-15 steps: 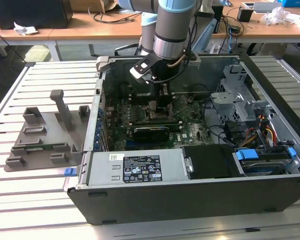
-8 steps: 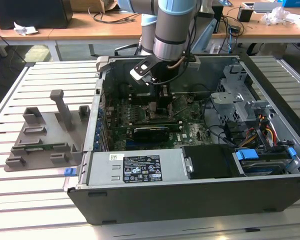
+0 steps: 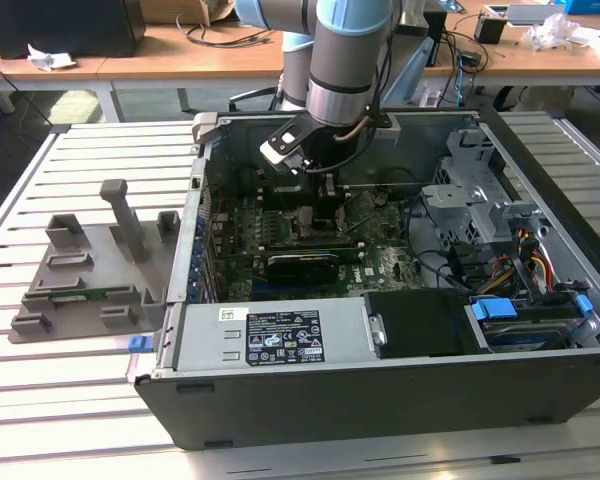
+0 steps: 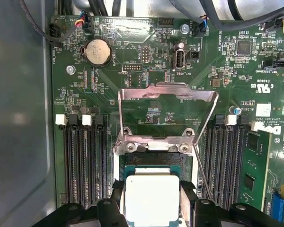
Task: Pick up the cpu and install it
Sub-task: 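Place the cpu into insertion slot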
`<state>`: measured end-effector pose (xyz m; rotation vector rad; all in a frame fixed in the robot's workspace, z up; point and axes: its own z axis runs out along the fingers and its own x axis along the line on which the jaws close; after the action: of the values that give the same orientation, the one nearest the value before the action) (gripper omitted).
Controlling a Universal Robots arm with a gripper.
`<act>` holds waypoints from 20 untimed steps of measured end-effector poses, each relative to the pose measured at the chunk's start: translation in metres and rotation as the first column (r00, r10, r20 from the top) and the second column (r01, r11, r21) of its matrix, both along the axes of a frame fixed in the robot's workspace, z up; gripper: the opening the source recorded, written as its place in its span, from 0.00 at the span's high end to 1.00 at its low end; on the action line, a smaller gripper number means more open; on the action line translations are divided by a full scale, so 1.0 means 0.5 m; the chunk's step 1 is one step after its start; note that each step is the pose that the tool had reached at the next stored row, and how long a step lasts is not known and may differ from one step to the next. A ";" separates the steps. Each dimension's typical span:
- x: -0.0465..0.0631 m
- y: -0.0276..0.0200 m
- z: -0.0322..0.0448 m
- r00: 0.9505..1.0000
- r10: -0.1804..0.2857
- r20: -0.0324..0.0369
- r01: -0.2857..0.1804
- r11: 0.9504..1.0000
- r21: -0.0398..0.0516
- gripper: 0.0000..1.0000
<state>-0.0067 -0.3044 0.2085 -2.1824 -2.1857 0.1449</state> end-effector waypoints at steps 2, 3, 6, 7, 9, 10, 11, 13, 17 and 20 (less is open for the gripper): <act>0.000 -0.0001 -0.001 1.000 0.000 0.000 0.000 1.000 -0.016 0.45; 0.000 -0.0001 -0.002 1.000 0.000 0.000 0.000 1.000 -0.022 0.45; 0.005 -0.0001 -0.006 1.000 0.000 0.000 0.000 1.000 -0.024 0.45; 0.006 0.0000 -0.007 1.000 0.000 0.000 0.000 1.000 -0.024 0.45; 0.006 0.0000 -0.009 1.000 0.000 0.000 0.000 1.000 -0.023 0.45; 0.006 0.0000 -0.011 1.000 0.000 0.000 0.000 1.000 -0.024 0.45; 0.006 0.0000 -0.012 1.000 0.000 0.000 0.000 1.000 -0.023 0.45; 0.006 0.0000 -0.014 1.000 0.000 0.000 0.000 1.000 -0.024 0.45; 0.006 0.0001 -0.018 1.000 0.000 0.000 0.000 1.000 -0.024 0.45; 0.006 0.0001 -0.019 1.000 0.000 0.000 0.000 1.000 -0.024 0.45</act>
<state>-0.0037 -0.3044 0.1992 -2.1945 -2.1954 0.1714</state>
